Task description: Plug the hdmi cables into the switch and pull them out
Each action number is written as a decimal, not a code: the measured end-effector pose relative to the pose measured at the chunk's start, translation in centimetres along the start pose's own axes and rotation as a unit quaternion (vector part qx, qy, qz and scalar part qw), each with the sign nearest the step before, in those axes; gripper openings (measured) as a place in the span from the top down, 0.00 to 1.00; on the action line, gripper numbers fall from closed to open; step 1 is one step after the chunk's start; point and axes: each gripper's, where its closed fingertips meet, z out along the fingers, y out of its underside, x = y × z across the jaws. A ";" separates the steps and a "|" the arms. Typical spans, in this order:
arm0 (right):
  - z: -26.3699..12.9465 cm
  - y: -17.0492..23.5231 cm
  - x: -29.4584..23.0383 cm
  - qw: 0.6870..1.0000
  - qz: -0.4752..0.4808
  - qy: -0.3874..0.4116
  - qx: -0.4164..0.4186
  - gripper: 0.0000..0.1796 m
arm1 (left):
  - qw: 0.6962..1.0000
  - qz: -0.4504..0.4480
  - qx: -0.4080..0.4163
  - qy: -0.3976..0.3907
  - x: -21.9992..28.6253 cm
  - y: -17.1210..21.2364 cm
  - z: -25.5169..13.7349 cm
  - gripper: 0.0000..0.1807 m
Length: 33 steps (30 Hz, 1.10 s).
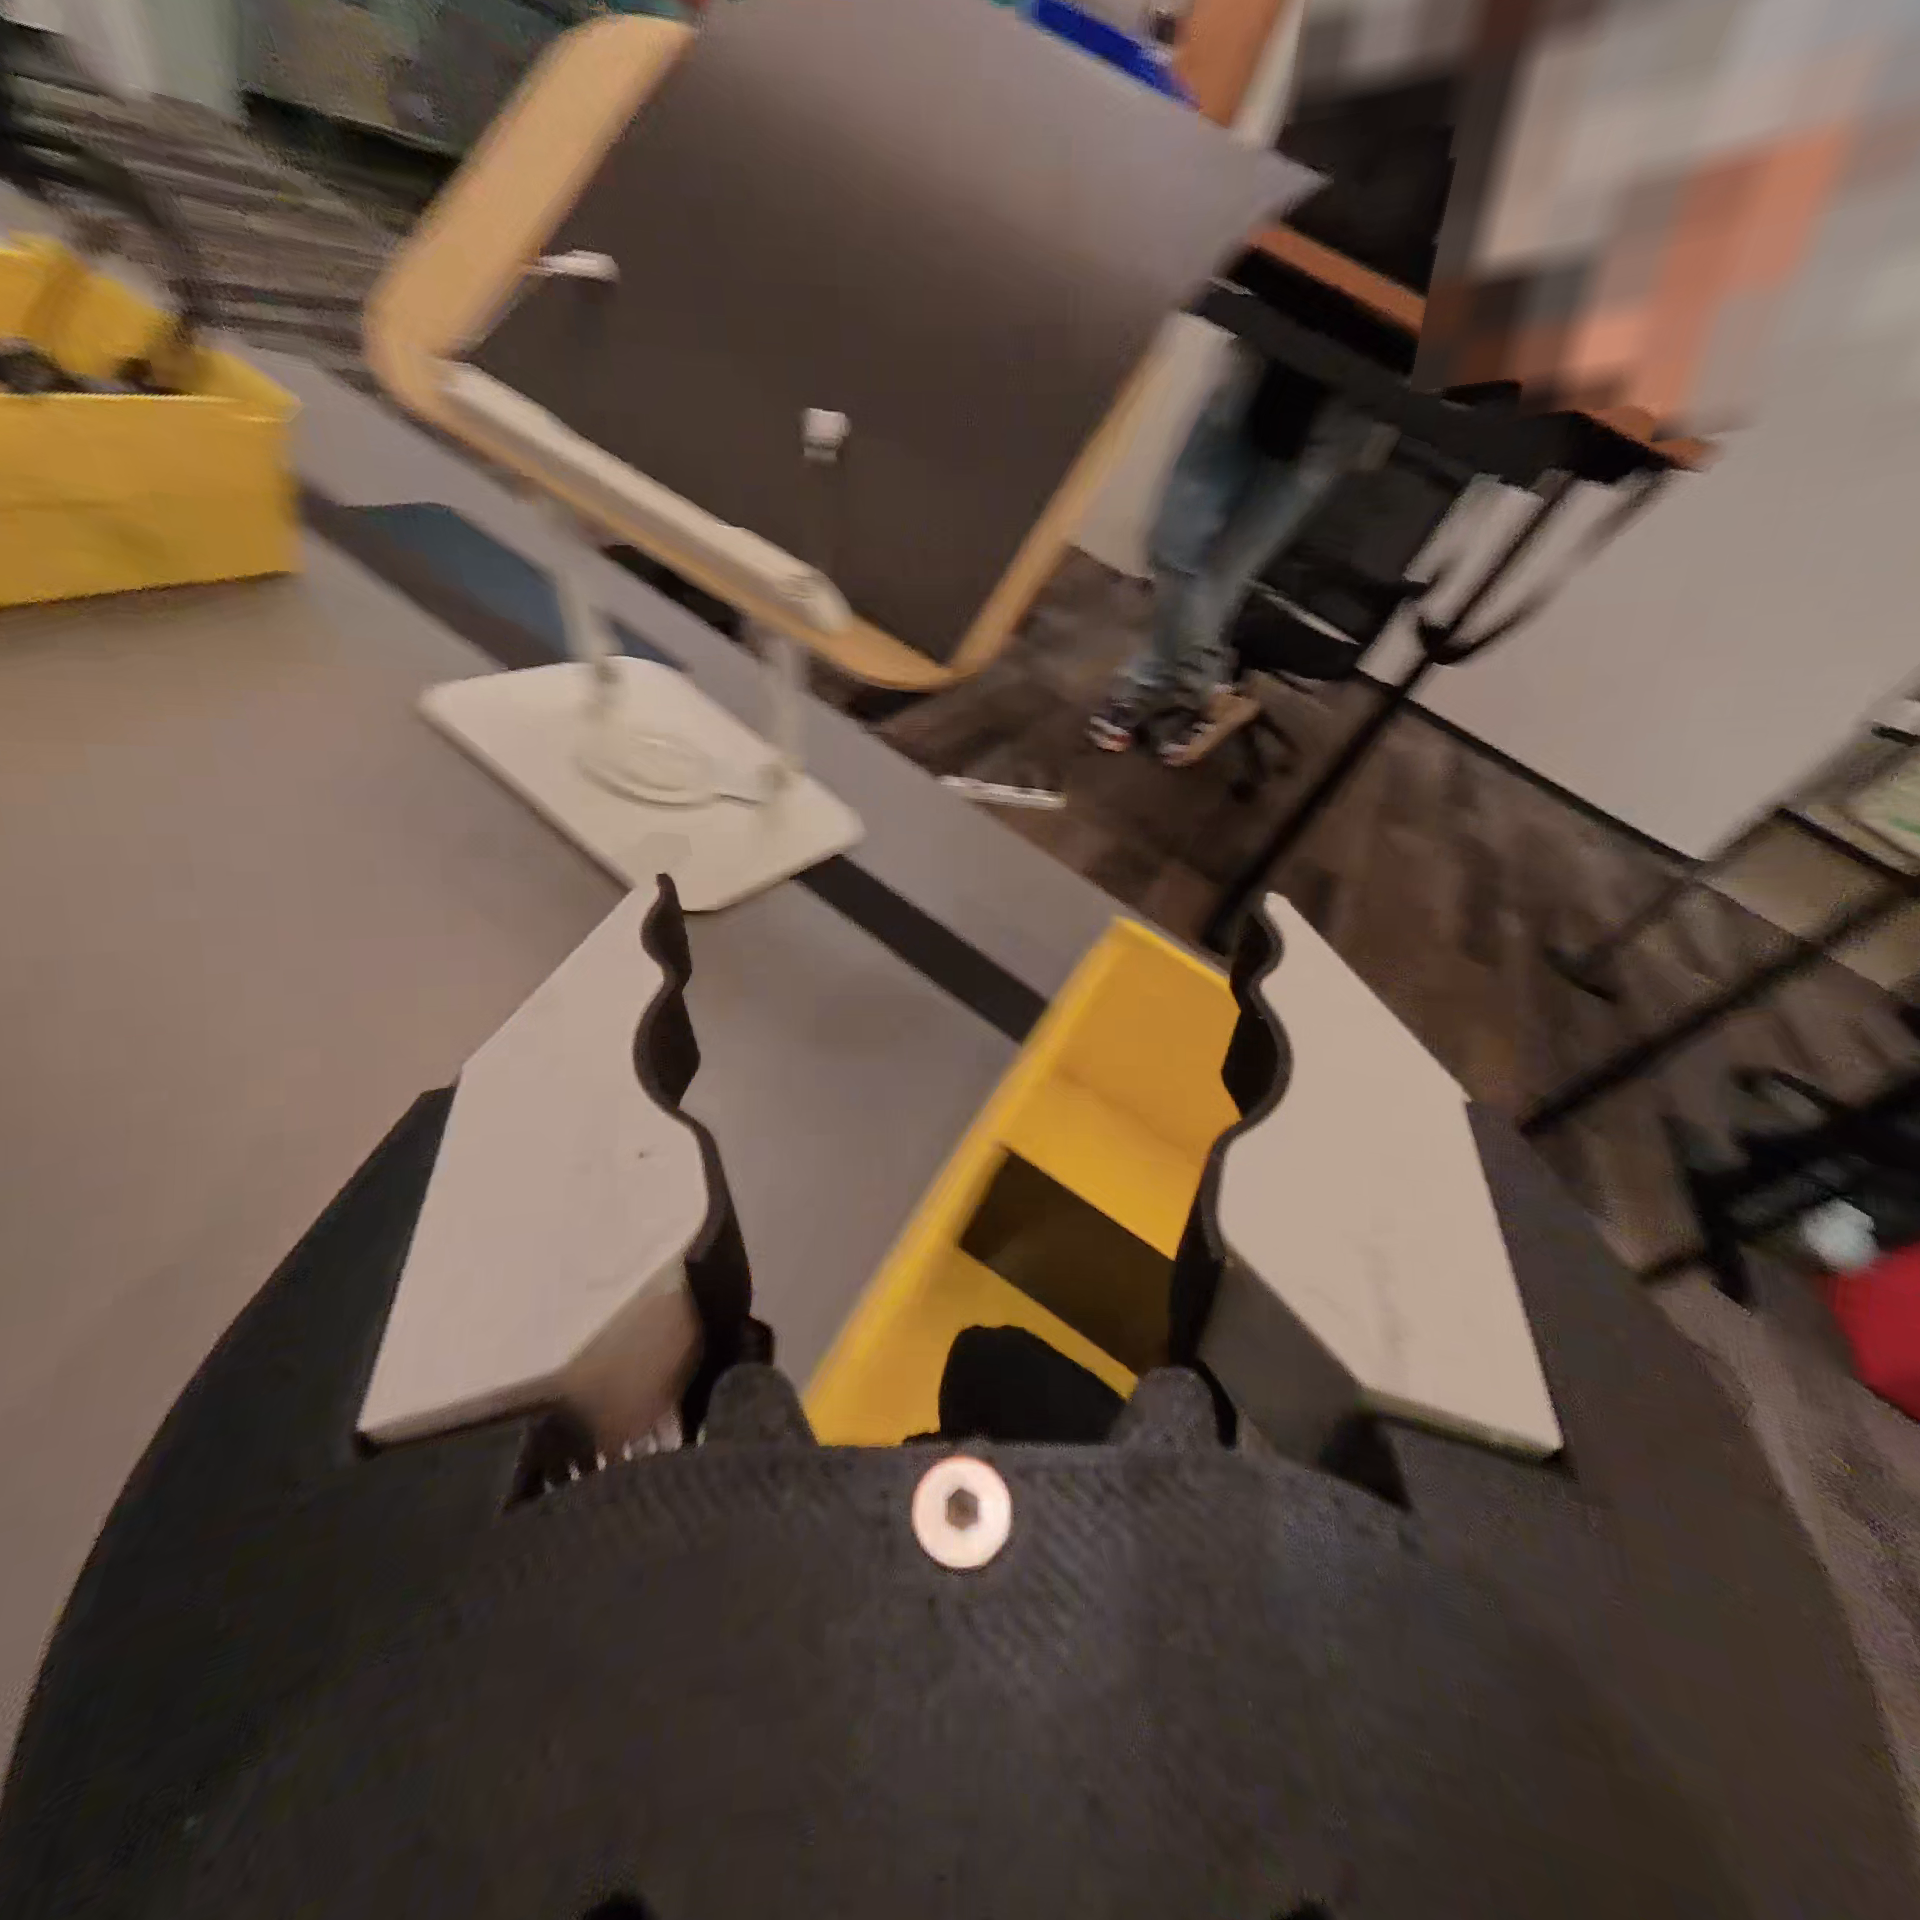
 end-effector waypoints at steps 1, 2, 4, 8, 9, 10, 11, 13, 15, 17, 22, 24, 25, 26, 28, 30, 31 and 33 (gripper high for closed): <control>1.0 -0.4 -2.6 1.000 0.002 -0.030 0.003 0.42 | 0.998 0.037 -0.002 -0.056 -3.8 -0.3 -2.3 0.53; 2.0 -0.6 -5.1 0.998 0.009 -0.059 0.006 0.42 | 0.990 0.076 -0.005 -0.117 -7.7 -0.6 -4.8 0.54; 4.0 -0.5 -9.5 0.993 0.030 -0.112 0.006 0.43 | 0.968 0.114 -0.022 -0.223 -15.2 -0.7 -10.4 0.55; 7.4 -0.4 -16.3 0.975 0.099 -0.200 0.006 0.42 | 0.926 0.079 -0.060 -0.364 -27.4 1.9 -21.3 0.57; 8.1 -0.6 -17.6 0.968 0.122 -0.221 0.009 0.43 | 0.921 0.063 -0.078 -0.377 -29.6 3.2 -23.2 0.57; 8.8 -0.7 -18.8 0.961 0.137 -0.238 0.006 0.42 | 0.912 0.054 -0.090 -0.396 -31.5 4.3 -24.8 0.57; 9.6 -0.6 -19.7 0.958 0.140 -0.249 -0.001 0.42 | 0.905 0.049 -0.102 -0.410 -33.2 5.5 -26.1 0.57; 11.1 -0.5 -21.0 0.958 0.124 -0.258 -0.005 0.42 | 0.902 0.022 -0.130 -0.411 -35.3 8.0 -27.0 0.55; 12.5 0.0 -21.8 0.958 0.116 -0.263 -0.009 0.42 | 0.912 -0.013 -0.143 -0.384 -36.1 10.1 -26.3 0.48; 13.8 0.9 -22.2 0.958 0.111 -0.263 -0.008 0.42 | 0.927 -0.059 -0.131 -0.347 -36.2 11.2 -25.1 0.50; 15.2 4.0 -23.7 0.952 0.128 -0.277 -0.011 0.43 | 0.937 -0.079 -0.146 -0.307 -36.3 13.2 -23.2 0.82; 15.2 5.0 -24.1 0.950 0.131 -0.282 -0.014 0.43 | 0.942 -0.070 -0.147 -0.294 -35.9 13.2 -22.4 0.98; 15.2 5.1 -24.1 0.949 0.132 -0.285 -0.013 0.44 | 0.941 -0.065 -0.148 -0.298 -36.0 13.1 -22.4 0.98; 15.1 4.8 -24.0 0.949 0.131 -0.286 -0.006 0.44 | 0.942 -0.072 -0.144 -0.294 -36.1 13.1 -22.3 0.99; 15.2 4.8 -23.8 0.948 0.137 -0.289 -0.002 0.44 | 0.942 -0.092 -0.135 -0.292 -36.4 13.1 -22.2 0.99; 15.2 4.8 -23.6 0.946 0.146 -0.291 0.000 0.45 | 0.941 -0.079 -0.140 -0.297 -36.8 13.0 -22.2 0.99; 15.2 4.8 -23.6 0.945 0.148 -0.291 0.001 0.45 | 0.941 -0.079 -0.141 -0.296 -37.0 12.9 -22.1 0.99; 15.1 4.7 -23.5 0.944 0.150 -0.293 0.004 0.45 | 0.941 -0.085 -0.135 -0.297 -37.8 12.8 -22.2 0.99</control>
